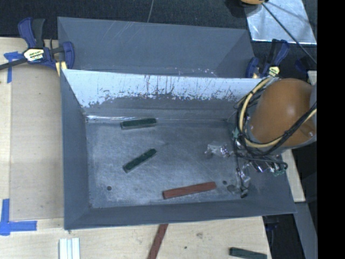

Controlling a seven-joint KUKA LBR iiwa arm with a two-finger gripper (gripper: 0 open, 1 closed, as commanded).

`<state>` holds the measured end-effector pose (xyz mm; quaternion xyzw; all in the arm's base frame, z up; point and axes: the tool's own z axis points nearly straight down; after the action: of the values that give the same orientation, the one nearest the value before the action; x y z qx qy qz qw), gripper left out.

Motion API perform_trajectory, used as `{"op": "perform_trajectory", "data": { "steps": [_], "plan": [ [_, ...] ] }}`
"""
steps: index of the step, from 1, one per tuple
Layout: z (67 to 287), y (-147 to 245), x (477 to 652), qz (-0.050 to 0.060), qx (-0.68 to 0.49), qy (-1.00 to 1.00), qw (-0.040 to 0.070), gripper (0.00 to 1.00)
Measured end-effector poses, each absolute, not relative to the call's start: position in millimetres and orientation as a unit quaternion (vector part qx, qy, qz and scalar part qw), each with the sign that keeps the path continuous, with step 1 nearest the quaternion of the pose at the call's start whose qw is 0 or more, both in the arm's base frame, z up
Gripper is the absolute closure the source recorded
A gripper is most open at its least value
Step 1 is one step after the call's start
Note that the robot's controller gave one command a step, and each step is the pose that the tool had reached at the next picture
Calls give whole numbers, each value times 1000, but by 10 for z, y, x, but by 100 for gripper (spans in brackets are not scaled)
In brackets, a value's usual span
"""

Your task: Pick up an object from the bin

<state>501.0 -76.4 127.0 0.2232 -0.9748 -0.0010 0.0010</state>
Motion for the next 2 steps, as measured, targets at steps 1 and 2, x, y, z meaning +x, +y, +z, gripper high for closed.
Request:
{"op": "perform_trajectory", "data": {
  "steps": [1,2],
  "plan": [
    [1203,-591,4995,2,166,-986,-6,0],
    [1041,-507,4959,0,186,-983,-1,0]
  ]
}}
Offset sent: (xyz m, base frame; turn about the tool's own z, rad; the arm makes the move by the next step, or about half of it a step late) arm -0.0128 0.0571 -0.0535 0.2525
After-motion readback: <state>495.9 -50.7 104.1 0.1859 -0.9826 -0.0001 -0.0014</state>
